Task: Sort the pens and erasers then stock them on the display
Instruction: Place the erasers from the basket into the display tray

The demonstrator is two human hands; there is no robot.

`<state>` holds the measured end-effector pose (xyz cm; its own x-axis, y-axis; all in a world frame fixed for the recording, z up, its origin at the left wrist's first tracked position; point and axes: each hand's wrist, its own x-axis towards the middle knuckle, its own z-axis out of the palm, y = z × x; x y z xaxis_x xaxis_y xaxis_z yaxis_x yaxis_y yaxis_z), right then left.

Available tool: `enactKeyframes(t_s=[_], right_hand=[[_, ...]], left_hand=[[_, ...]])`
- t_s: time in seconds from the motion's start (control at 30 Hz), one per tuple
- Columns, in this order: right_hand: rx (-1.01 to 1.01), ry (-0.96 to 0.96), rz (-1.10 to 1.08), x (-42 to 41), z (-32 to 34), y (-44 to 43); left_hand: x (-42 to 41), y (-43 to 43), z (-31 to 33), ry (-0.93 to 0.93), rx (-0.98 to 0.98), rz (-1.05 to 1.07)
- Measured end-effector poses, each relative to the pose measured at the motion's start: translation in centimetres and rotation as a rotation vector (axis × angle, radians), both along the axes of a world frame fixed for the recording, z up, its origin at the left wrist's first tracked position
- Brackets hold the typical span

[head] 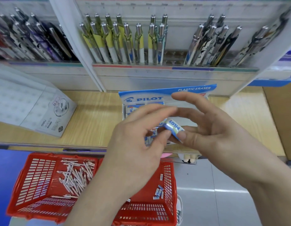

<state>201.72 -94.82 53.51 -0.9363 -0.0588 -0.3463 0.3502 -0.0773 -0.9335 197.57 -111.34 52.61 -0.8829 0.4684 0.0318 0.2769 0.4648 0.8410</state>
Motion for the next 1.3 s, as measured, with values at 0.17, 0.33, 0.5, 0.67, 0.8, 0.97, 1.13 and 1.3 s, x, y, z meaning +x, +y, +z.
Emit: enactKeyframes(t_s=[0.17, 0.33, 0.5, 0.67, 0.8, 0.97, 1.13, 1.3], right_hand=[[-0.015, -0.046, -0.125, 0.1, 0.1, 0.2], [-0.064, -0.053, -0.334, -0.1, -0.4, -0.2], [0.047, -0.088, -0.337, 0.0, -0.3, -0.5], [0.231, -0.035, -0.206, -0.5, 0.2, -0.5], [0.588, 0.021, -0.299, -1.6, -1.1, 0.3], [0.911, 0.042, -0.231, -2.5, -2.2, -0.4], [0.984, 0.040, -0.255, -2.8, -3.1, -0.9], [1.053, 0.040, -0.399, -3.2, -3.2, -1.2]], left_hand=[[-0.3, 0.6, 0.0, 0.018, 0.037, 0.094], [0.4, 1.4, 0.1, -0.159, 0.176, 0.251], [0.9, 2.0, 0.0, -0.225, 0.221, 0.301], [0.8, 1.8, -0.1, -0.078, 0.093, 0.273], [-1.5, -0.8, -1.3, 0.162, -0.104, 0.429], [-2.7, -2.2, -2.9, 0.063, -0.217, 0.455], [-2.6, -2.1, -3.3, 0.037, -0.181, 0.494], [-3.0, -2.2, -3.7, -0.058, -0.069, 0.553]])
